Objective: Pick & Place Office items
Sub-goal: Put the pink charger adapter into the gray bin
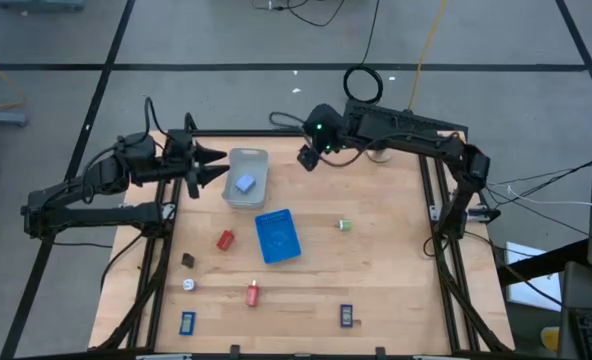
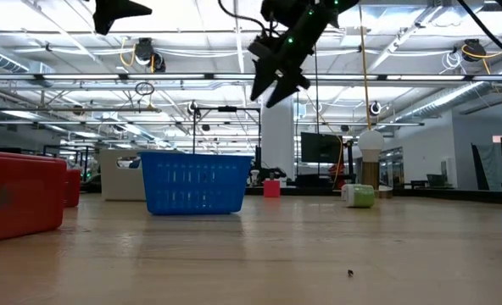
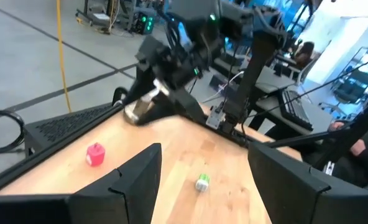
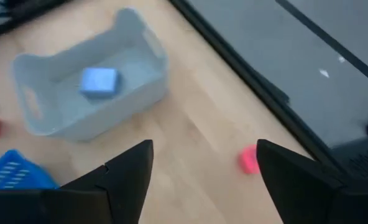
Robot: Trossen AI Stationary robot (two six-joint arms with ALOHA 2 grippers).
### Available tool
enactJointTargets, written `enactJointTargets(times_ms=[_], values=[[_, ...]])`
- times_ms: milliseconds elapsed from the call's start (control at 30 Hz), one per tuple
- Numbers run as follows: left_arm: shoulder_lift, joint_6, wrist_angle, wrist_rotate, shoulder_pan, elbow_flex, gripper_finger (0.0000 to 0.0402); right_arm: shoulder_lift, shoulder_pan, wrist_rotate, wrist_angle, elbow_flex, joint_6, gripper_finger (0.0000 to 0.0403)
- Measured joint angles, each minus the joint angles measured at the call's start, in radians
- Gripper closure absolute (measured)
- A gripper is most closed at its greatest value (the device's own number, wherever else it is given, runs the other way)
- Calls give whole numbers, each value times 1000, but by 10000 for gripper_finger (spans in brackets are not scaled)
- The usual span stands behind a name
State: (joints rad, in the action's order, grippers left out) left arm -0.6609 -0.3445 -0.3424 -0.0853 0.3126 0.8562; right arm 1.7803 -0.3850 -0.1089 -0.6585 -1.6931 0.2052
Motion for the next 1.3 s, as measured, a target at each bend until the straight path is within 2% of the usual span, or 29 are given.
enactJointTargets(times_ms=[67, 200, 267, 567, 700, 867, 1000, 1300], values=[[0, 1, -19, 0, 0, 0, 158, -23, -21, 0, -45, 14, -7, 112], [0, 2, -38, 0, 0, 0, 158, -89, -50, 2, 32, 113, 18, 103], [0, 2, -37, 0, 0, 0, 158, -139, -61, 0, 82, 208, 30, 101], [-5, -4, -31, 9, 1, 0, 158, -466, -120, 5, 519, 732, 139, 101], [-7, -4, -14, 20, 2, 0, 158, -553, -126, 9, 587, 890, 171, 101], [-7, -3, -11, 62, 2, 0, 158, -563, -129, 34, 682, 1009, 140, 101], [-7, 23, -12, 71, 3, 0, 158, -523, -143, 62, 795, 1070, 118, 101], [-35, 23, -22, 71, 3, 0, 158, -389, -227, 118, 987, 1092, 93, 101]])
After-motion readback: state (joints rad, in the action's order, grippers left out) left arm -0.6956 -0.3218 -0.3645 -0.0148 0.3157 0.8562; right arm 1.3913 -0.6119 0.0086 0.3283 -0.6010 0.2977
